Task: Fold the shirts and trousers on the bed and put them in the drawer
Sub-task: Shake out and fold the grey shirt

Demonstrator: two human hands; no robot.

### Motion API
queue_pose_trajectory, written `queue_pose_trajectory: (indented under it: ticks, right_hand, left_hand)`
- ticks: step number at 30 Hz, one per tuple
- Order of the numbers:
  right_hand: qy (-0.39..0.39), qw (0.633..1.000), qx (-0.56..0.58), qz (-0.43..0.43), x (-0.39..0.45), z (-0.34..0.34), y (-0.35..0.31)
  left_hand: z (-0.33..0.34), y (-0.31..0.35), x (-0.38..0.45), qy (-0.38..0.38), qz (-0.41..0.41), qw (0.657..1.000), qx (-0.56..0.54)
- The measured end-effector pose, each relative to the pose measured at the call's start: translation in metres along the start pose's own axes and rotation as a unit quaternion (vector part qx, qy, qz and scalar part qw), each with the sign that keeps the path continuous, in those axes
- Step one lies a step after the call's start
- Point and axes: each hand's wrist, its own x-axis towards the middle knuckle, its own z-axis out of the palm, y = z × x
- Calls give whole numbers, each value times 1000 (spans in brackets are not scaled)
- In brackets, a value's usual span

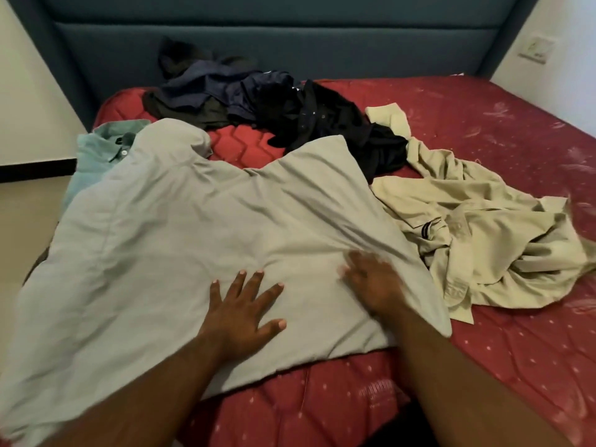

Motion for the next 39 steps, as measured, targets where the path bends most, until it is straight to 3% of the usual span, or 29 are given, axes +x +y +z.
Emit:
queue_pose_trajectory:
  ticks: [2, 4, 5, 8, 10, 13, 15, 18, 21, 24, 26, 28, 30, 31, 33, 35, 37, 39]
  right_hand:
    - [124, 985, -36, 115, 11, -17, 22]
    - [151, 982, -80, 84, 41, -27, 12]
    - [155, 984, -71, 44, 59, -28, -3]
    - [110, 993, 15, -43, 118, -22, -43]
    - [92, 994, 55, -32, 159, -21, -58]
    - [110, 992, 46, -41, 213, -32, -75]
    - [88, 994, -5, -62, 245, -40, -86]
    - [25, 993, -94, -61, 285, -51, -91]
    - [34, 992, -124, 21, 315, -70, -68]
    - [87, 982, -97, 134, 330, -88, -39]
    - [117, 980, -78, 143, 319, -80, -45]
    - [167, 979, -65, 95, 283, -64, -64]
    - [213, 976, -28, 24, 219, -35, -79]
    - [198, 980, -13, -11, 180, -15, -82]
    - [122, 991, -39, -43, 115, 17, -64]
    - [54, 996, -55, -36, 88, 21, -19]
    - [44, 997, -69, 8, 89, -7, 9]
    - [48, 995, -83, 4, 97, -18, -7]
  left_hand:
    - [-11, -1, 8, 34, 13, 999, 15]
    - [-24, -2, 34, 149, 33, 988, 30]
    - [-30, -6, 52, 195, 31, 980, 21]
    - [-50, -34, 118, 207, -14, 972, -112]
    - [-68, -60, 156, 218, -39, 952, -210]
    - [-91, -104, 204, 259, -55, 937, -229]
    - [-104, -133, 231, 248, -62, 945, -203]
    - [-120, -166, 254, 156, -83, 975, -133]
    - [-134, -186, 260, 64, -114, 987, -89]
    - [-146, -192, 265, 69, -165, 982, -57]
    - [-143, -182, 267, 95, -191, 974, -77]
    - [-136, -152, 252, 160, -185, 967, -68]
    - [-110, -114, 222, 252, -117, 960, -28]
    - [-92, -96, 203, 269, -69, 960, -33]
    - [-56, -71, 169, 197, -17, 980, -25]
    - [-35, -68, 157, 94, -34, 995, 4]
    - [-39, -60, 156, 87, -65, 993, 36]
    - [-44, -43, 147, 125, -52, 989, 56]
